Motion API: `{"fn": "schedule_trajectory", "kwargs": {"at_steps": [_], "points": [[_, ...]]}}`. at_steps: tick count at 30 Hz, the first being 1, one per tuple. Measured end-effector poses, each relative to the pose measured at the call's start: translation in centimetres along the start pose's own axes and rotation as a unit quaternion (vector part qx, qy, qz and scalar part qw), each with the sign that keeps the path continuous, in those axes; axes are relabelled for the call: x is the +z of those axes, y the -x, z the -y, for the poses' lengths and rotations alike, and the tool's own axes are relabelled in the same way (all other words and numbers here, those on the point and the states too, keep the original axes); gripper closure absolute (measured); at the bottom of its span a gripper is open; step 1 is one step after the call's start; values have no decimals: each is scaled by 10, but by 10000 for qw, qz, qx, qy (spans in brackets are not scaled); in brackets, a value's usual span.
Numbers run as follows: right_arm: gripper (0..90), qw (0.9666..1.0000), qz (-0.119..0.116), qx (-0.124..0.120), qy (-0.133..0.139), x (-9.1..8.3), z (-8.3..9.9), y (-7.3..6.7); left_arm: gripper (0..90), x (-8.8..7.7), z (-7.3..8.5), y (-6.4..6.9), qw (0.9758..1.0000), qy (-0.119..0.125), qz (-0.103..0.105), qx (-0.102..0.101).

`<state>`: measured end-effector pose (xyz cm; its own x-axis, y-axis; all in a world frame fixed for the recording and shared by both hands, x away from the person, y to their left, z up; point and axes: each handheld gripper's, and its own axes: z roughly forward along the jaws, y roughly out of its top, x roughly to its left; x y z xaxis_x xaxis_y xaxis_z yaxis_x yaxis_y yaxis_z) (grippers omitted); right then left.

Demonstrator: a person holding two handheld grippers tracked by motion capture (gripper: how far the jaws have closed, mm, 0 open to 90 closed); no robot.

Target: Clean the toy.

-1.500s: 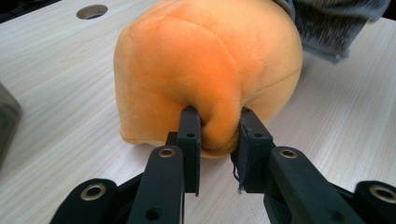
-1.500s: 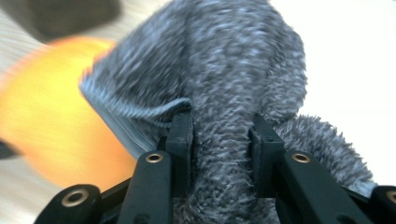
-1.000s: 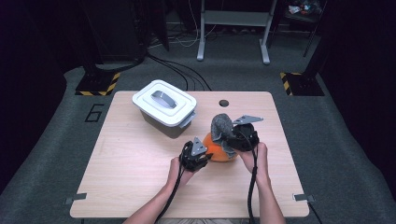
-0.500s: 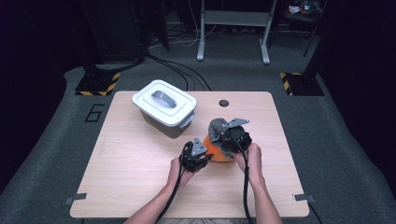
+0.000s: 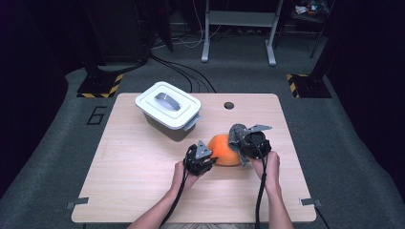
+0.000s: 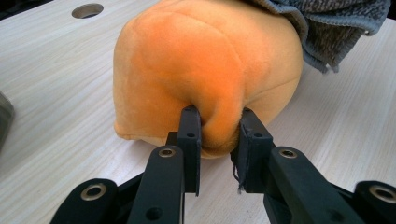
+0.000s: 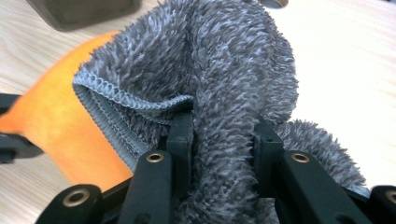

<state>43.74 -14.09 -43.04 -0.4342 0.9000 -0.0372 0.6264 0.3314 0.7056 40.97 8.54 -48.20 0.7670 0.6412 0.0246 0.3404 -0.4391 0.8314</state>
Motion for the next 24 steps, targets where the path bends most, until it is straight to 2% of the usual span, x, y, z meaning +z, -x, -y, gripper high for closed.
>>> {"fn": "schedule_trajectory", "kwargs": {"at_steps": [6, 9, 14, 20, 24], "points": [[665, 9997, 24, 211, -74, 4, 9, 10, 744, 0, 0, -1, 10000, 6, 22, -25], [665, 9991, 75, 358, -193, 7, 13, 15, 744, 0, 0, -1, 10000, 11, 20, -31], [665, 9986, 123, 417, -293, 16, 19, 23, 745, 0, 0, 0, 10000, 34, 5, -32], [666, 9970, 199, 502, -549, 30, 27, 30, 744, 0, 0, 0, 10000, 37, 8, -33], [666, 9941, 225, 590, -881, 45, 34, 33, 745, 0, 0, -1, 10000, 18, 18, -35]]}}
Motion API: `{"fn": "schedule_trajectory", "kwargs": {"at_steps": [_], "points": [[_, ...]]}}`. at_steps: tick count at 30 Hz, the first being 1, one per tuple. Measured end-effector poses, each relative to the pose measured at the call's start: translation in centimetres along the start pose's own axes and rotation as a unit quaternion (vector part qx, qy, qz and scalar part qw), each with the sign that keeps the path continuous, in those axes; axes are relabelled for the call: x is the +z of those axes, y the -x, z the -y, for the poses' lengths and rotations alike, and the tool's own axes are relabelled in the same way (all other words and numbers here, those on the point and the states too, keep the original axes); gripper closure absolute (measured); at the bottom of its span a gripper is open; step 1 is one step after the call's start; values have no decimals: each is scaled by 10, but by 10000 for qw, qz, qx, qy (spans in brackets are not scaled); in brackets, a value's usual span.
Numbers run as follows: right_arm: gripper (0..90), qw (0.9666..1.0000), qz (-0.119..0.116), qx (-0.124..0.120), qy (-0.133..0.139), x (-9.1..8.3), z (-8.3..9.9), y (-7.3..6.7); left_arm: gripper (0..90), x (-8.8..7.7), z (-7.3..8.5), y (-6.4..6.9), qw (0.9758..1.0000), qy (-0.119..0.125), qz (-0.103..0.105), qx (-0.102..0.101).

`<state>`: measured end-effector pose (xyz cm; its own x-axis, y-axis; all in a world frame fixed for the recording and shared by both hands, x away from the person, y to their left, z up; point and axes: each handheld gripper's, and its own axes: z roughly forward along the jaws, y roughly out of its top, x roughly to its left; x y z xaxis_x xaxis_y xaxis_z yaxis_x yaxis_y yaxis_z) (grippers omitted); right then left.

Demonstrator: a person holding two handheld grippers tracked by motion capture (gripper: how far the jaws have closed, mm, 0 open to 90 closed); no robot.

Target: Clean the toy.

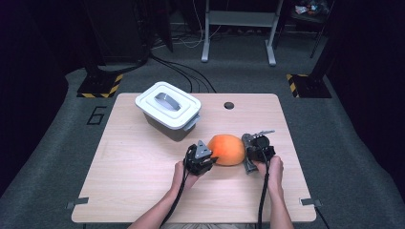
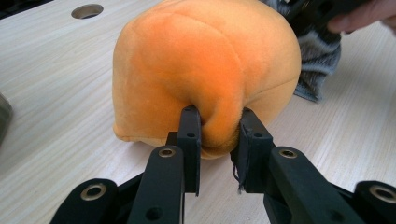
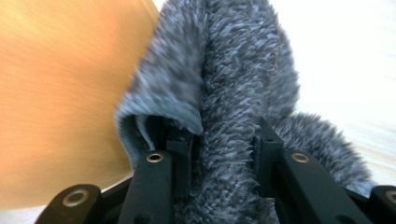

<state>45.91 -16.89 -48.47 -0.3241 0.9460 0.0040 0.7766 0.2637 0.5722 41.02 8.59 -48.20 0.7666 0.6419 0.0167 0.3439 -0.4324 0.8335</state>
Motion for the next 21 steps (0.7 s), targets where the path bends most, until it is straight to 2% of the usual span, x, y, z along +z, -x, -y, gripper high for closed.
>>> {"fn": "schedule_trajectory", "kwargs": {"at_steps": [3, 6, 8, 10, 13, 16, 19, 21], "points": [[666, 10000, -38, 29, -45, 4, 1, 1, 745, -1, 0, -1, 10000, -7, -15, 14], [666, 10000, -12, 35, 11, -3, 0, 2, 745, -1, 0, -2, 10000, 5, -42, 4], [668, 9995, 109, -24, 284, -20, -3, 3, 744, -2, 1, -3, 10000, 0, -19, -29], [668, 9988, 118, -43, 468, -32, -5, 2, 744, -2, 1, -3, 10000, 15, -19, -53], [668, 9974, 106, -68, 715, -52, -8, -4, 745, -1, 1, -3, 10000, 15, -8, -48], [668, 9945, -108, -279, 1006, -71, -12, -19, 744, -1, 0, -3, 10000, 23, -8, -49], [668, 9928, -271, -540, 1037, -76, -16, -34, 744, -1, 0, -3, 10000, 37, -35, -32], [668, 9933, -286, -573, 963, -74, -17, -40, 743, -1, 0, -4, 10000, 30, -29, -26]]}}
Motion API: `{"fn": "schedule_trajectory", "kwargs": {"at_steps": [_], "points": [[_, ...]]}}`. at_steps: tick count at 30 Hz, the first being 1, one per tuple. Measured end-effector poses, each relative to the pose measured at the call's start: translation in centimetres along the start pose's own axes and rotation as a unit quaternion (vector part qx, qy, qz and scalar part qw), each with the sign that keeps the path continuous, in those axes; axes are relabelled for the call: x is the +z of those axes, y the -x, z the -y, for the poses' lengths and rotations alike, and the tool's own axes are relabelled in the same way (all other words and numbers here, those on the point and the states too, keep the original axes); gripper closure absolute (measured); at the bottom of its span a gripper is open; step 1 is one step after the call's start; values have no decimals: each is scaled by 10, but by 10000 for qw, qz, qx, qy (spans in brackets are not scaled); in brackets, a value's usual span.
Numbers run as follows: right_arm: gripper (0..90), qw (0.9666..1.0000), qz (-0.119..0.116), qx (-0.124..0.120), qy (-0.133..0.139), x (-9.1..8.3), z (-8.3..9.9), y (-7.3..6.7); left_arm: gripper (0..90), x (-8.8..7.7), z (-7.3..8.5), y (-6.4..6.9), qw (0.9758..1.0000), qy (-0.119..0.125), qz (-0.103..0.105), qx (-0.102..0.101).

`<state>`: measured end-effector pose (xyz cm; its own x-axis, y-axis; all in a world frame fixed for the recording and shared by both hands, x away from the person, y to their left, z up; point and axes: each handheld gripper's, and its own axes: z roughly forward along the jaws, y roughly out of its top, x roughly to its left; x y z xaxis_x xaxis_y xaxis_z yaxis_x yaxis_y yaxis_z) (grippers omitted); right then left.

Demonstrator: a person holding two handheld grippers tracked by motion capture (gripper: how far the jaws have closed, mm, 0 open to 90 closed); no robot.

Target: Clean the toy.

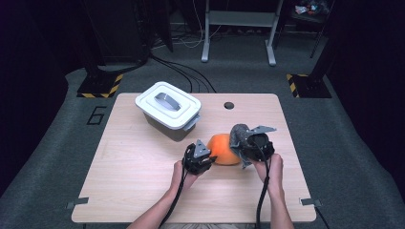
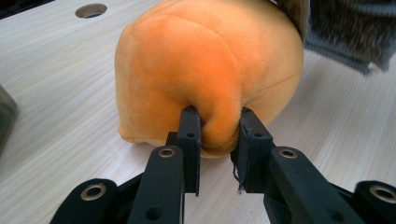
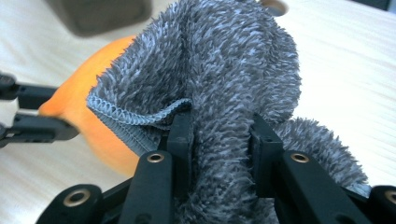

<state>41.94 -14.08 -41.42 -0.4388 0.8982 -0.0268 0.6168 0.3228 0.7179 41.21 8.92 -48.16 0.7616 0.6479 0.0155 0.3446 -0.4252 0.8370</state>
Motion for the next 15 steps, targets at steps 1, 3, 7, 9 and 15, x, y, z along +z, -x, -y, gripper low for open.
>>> {"fn": "schedule_trajectory", "kwargs": {"at_steps": [1, 3, 7, 9, 15], "points": [[668, 9999, 19, -112, -112, 7, -1, -7, 742, 0, 0, 0, 10000, -14, -6, 42], [668, 9998, 74, -142, -110, 12, -1, -7, 738, 0, 0, -1, 10000, 7, -4, 50], [669, 9998, 58, -66, -164, 17, -1, -5, 680, -1, 1, -2, 9999, 59, 32, 83], [669, 9998, 96, -86, -164, 19, -2, -2, 615, -1, 0, -2, 9999, 67, -29, 136], [669, 9997, 110, -72, -183, 23, -7, 3, 485, 3, 2, -2, 9997, -49, -116, 218]]}}
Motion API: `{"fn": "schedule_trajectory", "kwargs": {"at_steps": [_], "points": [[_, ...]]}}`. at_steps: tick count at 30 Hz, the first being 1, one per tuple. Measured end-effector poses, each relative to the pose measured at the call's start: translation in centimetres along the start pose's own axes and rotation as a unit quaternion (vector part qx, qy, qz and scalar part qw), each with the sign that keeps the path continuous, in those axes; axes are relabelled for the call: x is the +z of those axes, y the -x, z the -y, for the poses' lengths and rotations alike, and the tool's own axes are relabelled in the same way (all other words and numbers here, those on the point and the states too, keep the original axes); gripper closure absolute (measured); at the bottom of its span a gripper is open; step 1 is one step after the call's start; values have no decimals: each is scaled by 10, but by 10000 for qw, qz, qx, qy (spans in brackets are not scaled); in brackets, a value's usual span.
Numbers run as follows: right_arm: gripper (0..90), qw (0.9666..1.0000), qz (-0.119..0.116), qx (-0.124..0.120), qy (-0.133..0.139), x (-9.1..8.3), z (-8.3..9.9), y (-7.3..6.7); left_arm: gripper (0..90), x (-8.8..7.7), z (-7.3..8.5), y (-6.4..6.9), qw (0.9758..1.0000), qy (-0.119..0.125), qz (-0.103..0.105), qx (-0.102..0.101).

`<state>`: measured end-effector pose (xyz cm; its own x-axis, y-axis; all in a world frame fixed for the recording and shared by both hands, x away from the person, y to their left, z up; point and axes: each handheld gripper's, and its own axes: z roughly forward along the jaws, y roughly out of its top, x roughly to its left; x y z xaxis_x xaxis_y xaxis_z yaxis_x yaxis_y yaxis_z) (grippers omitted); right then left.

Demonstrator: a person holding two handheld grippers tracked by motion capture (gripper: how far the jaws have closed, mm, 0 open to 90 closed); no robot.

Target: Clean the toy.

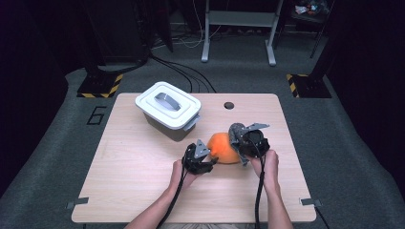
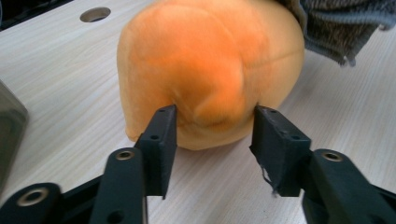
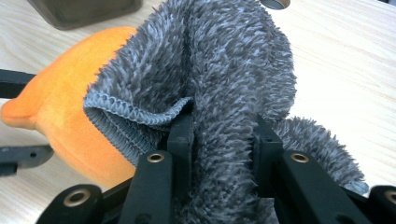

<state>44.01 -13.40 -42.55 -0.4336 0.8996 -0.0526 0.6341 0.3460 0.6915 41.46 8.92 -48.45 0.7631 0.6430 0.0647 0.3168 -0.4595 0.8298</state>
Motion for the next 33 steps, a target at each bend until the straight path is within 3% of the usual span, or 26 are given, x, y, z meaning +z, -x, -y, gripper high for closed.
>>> {"fn": "schedule_trajectory", "kwargs": {"at_steps": [3, 7, 8, 9, 11, 15, 18, 22, 23, 26, 33], "points": [[669, 10000, -3, 13, -47, 2, -2, 2, 437, 2, 1, 0, 9999, -68, -56, 85], [669, 10000, -14, -19, -43, 3, -4, 3, 437, 5, -1, 2, 9995, -48, -183, 253], [670, 10000, -23, 10, -75, 4, -5, 3, 439, 7, -3, 3, 9986, -84, -293, 425], [670, 9999, -21, 48, -87, 4, -6, 3, 441, 8, -3, 4, 9986, -59, -282, 445], [670, 10000, 3, 19, -71, 5, -6, 4, 459, 9, -4, 4, 9982, -36, -303, 521], [670, 10000, -8, 87, -34, 6, -5, 6, 599, 11, -4, 5, 9973, -19, -313, 660], [671, 9999, -16, 105, 19, 6, -4, 7, 703, 12, -4, 5, 9976, -48, -307, 612], [671, 9998, -39, 167, 100, 5, -3, 6, 771, 12, -4, 4, 9989, -51, -229, 413], [672, 9997, -73, 153, 203, 3, -2, 9, 782, 11, -4, 2, 9996, -42, -161, 242], [672, 9993, -68, 205, 300, -5, -3, 9, 790, 7, -6, -1, 10000, -46, -61, 16], [672, 9985, -219, -75, 491, -28, -9, -8, 789, -3, -11, -2, 9995, 27, 109, -306]]}}
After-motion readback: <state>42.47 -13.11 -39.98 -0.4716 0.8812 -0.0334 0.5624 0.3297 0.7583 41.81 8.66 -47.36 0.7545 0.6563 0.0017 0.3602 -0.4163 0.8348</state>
